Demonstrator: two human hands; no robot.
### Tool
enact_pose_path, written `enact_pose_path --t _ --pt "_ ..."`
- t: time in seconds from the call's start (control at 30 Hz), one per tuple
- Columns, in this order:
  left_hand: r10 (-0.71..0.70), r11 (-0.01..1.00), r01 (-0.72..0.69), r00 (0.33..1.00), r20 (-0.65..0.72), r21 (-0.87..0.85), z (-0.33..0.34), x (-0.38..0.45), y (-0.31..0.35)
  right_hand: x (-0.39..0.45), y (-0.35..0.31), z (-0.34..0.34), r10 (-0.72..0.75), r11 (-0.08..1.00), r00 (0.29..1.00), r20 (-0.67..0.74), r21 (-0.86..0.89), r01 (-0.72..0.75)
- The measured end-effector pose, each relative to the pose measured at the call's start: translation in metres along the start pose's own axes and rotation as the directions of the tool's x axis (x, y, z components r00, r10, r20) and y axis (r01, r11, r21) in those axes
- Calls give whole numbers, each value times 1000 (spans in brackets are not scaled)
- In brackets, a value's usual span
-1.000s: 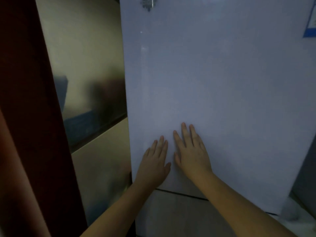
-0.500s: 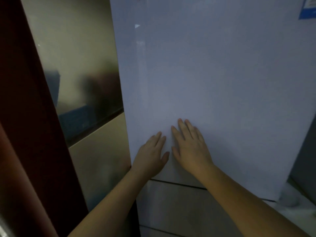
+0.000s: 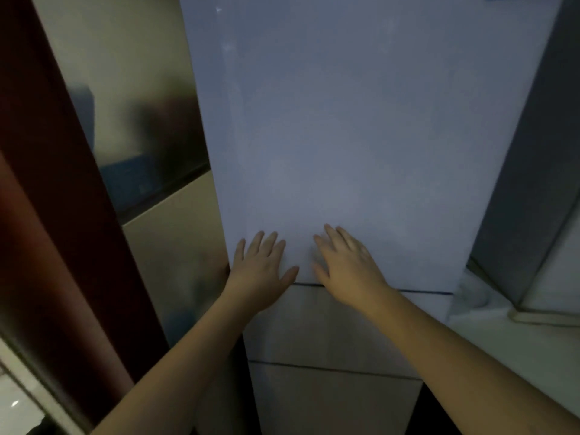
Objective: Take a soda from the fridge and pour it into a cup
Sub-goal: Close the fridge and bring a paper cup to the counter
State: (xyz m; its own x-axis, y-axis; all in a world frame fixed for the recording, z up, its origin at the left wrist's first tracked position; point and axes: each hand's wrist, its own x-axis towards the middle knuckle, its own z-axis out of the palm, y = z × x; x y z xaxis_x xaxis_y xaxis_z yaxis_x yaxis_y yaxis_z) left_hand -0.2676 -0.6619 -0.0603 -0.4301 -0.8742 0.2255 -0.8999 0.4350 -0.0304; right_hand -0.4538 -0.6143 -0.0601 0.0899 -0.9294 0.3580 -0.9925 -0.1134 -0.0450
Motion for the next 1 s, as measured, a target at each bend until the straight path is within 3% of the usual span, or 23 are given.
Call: enact_pose_path --t 0.27,0.47,0.77,1.0 --pt "63 986 -63 998 -5 -156 -21 -96 2 -86 -63 -26 124 990 992 6 62 -124" --pt "146 971 -150 989 -35 -188 -33 -158 12 -155 -101 -41 227 974 972 58 2 -228" --pt "290 943 -267 952 99 -201 -46 -197 60 -247 -104 -70 406 910 912 65 -117 -397" --pt "467 865 -441 882 62 -240 -63 -233 136 -333 -86 -105 568 811 823 2 -172 -559"
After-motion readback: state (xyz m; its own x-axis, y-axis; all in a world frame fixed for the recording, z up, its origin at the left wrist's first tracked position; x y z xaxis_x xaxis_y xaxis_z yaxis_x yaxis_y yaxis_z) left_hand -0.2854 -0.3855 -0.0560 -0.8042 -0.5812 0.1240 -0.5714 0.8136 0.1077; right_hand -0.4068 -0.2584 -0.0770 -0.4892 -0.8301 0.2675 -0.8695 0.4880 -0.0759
